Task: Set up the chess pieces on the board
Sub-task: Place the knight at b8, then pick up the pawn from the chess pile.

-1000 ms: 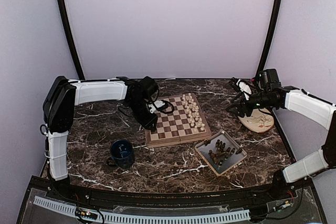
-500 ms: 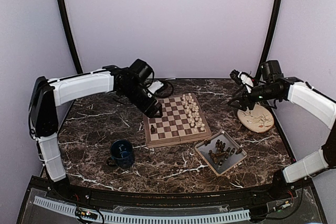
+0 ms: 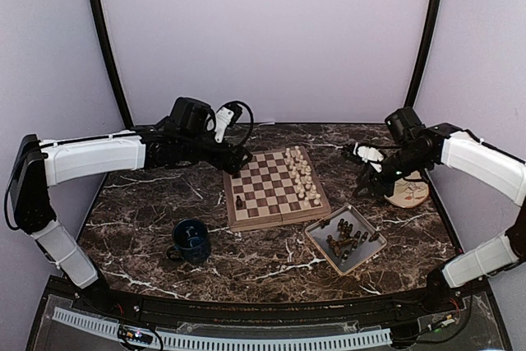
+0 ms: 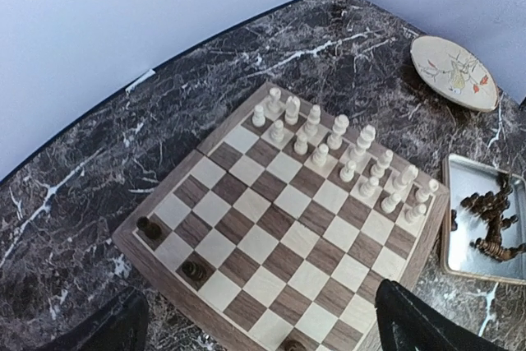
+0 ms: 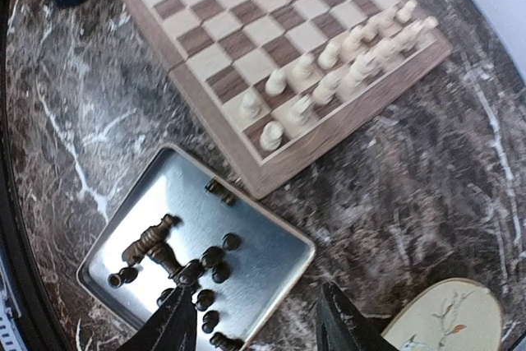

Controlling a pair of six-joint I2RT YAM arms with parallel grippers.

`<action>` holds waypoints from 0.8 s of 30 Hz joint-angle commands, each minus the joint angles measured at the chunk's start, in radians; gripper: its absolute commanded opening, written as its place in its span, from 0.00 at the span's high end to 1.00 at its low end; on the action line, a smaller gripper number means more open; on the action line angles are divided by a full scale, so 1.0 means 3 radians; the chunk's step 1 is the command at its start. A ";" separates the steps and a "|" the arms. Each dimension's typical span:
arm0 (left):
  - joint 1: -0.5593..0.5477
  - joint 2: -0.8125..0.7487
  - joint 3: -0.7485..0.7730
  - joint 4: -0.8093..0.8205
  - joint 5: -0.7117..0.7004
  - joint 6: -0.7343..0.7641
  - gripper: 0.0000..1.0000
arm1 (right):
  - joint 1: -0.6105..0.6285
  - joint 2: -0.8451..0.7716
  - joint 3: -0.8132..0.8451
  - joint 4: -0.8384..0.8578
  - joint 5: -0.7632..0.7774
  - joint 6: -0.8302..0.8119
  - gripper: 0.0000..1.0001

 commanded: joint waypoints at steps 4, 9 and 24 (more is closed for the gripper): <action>-0.0012 -0.0507 -0.0734 0.0880 -0.0484 -0.0045 0.01 | 0.0294 0.0106 -0.0392 -0.0188 0.0536 -0.0052 0.54; -0.0041 -0.0188 -0.0214 0.0131 -0.0577 0.0160 0.01 | 0.0297 0.0139 -0.0543 -0.0251 0.0873 -0.0107 0.61; -0.0031 -0.0248 -0.0228 0.0102 -0.0018 0.0092 0.17 | 0.0297 0.0332 -0.0769 -0.0187 0.0972 -0.0101 0.59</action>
